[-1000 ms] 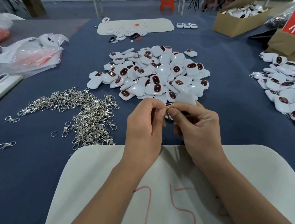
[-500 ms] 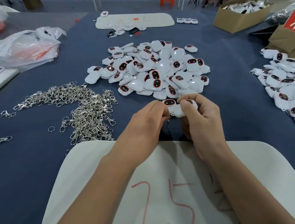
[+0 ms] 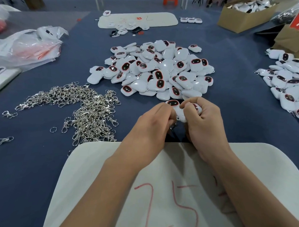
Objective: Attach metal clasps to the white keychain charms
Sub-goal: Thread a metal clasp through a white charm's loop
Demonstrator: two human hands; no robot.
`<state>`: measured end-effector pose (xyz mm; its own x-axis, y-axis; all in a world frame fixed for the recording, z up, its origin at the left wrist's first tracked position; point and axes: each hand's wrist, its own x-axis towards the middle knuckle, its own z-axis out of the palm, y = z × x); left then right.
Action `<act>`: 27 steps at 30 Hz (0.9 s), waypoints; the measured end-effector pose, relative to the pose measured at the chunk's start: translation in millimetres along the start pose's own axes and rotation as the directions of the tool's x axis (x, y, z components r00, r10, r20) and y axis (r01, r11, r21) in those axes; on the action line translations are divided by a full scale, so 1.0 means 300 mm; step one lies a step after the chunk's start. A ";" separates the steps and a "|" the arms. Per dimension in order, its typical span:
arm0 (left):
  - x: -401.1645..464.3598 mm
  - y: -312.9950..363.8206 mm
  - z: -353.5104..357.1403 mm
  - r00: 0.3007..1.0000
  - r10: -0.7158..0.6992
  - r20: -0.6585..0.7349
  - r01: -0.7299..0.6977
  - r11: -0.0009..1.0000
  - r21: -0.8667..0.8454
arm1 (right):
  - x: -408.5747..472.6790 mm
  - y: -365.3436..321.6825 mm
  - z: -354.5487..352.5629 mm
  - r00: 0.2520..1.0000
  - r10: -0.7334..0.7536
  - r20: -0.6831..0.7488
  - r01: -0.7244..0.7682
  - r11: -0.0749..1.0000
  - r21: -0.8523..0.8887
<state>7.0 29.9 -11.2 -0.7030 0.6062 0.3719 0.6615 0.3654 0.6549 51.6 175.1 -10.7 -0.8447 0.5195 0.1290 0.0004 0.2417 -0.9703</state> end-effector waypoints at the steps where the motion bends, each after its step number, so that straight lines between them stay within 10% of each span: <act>1: 0.000 0.000 0.001 1.000 -0.006 -0.002 0.006 1.000 0.002 | 0.000 -0.001 0.000 1.000 0.001 0.000 -0.001 1.000 -0.004; 16: -0.008 0.020 0.027 0.992 -0.123 -0.031 0.126 0.986 0.109 | -0.016 -0.013 0.018 0.990 -0.127 -0.062 0.114 0.977 -0.181; 27: 0.010 0.009 0.002 0.984 -0.059 -0.165 0.020 0.974 -0.228 | -0.008 -0.008 0.009 0.995 0.082 0.051 -0.092 0.964 0.251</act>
<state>6.7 33.2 -8.8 -0.7745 0.4582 0.4360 0.5701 0.2072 0.7950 52.0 171.1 -9.3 -0.8682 0.4948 0.0387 -0.0562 -0.0206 -0.9982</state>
